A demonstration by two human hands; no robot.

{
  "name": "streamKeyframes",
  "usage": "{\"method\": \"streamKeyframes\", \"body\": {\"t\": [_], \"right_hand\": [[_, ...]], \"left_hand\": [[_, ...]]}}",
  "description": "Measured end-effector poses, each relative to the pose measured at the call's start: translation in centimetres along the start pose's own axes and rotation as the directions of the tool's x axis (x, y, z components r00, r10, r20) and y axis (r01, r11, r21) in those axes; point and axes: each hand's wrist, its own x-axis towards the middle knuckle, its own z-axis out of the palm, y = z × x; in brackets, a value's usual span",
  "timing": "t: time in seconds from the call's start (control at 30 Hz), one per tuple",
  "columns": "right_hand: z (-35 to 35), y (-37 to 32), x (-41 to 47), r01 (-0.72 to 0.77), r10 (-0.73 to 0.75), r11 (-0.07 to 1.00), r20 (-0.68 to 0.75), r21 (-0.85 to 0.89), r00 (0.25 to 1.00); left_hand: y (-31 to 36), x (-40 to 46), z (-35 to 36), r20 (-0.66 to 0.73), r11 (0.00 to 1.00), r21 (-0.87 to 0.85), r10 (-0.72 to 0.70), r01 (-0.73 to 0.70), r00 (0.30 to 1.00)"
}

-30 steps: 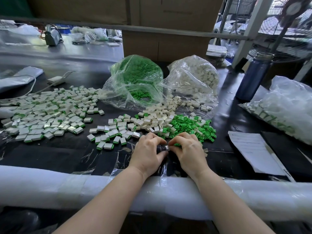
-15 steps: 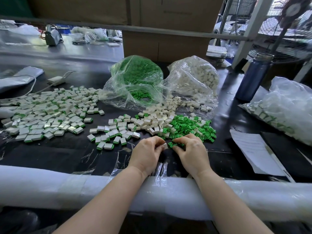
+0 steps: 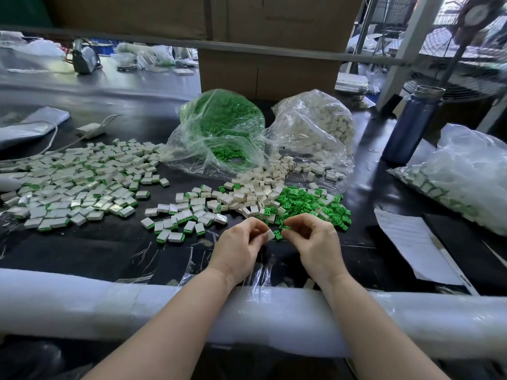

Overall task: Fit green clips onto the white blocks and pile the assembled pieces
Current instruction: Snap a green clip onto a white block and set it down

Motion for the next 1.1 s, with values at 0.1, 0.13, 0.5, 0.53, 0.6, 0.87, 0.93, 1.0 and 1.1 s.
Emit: {"method": "streamKeyframes", "body": {"t": [0.1, 0.13, 0.5, 0.53, 0.6, 0.87, 0.93, 1.0, 1.1], "right_hand": [[-0.23, -0.16, 0.01, -0.072, 0.06, 0.978, 0.068, 0.195, 0.996], [-0.22, -0.16, 0.01, -0.084, 0.067, 0.974, 0.089, 0.211, 0.994], [-0.08, -0.21, -0.11, -0.115, 0.087, 0.97, 0.135, 0.214, 0.987], [-0.04, -0.21, -0.11, -0.112, 0.086, 0.973, 0.136, 0.2, 0.987], [0.01, -0.18, -0.11, -0.102, 0.08, 0.981, 0.137, 0.162, 0.987], [-0.12, -0.17, -0.26, -0.147, 0.098, 0.962, 0.212, 0.232, 0.972], [-0.11, -0.15, -0.25, -0.158, 0.106, 0.96, 0.221, 0.233, 0.97], [-0.09, -0.19, -0.26, -0.165, 0.11, 0.956, 0.225, 0.243, 0.968], [-0.09, -0.28, -0.22, -0.164, 0.109, 0.95, 0.21, 0.265, 0.972]], "left_hand": [[-0.09, 0.01, 0.01, 0.014, 1.0, -0.016, 0.002, -0.001, 1.0], [-0.13, 0.01, 0.02, 0.018, 1.0, -0.02, 0.003, -0.003, 1.0], [-0.27, 0.02, 0.0, 0.063, 1.0, -0.027, 0.003, -0.001, 0.998], [-0.28, 0.02, -0.01, 0.063, 1.0, -0.031, 0.001, 0.0, 0.998], [-0.3, 0.03, -0.03, 0.067, 1.0, -0.029, 0.002, 0.0, 0.998], [-0.27, 0.09, -0.22, 0.062, 0.992, -0.127, -0.02, 0.028, 0.998], [-0.25, 0.08, -0.24, 0.06, 0.987, -0.157, -0.023, 0.032, 0.998], [-0.2, 0.06, -0.24, 0.06, 0.984, -0.176, -0.022, 0.032, 0.998], [-0.12, 0.04, -0.25, 0.062, 0.979, -0.203, -0.024, 0.036, 0.998]]}}
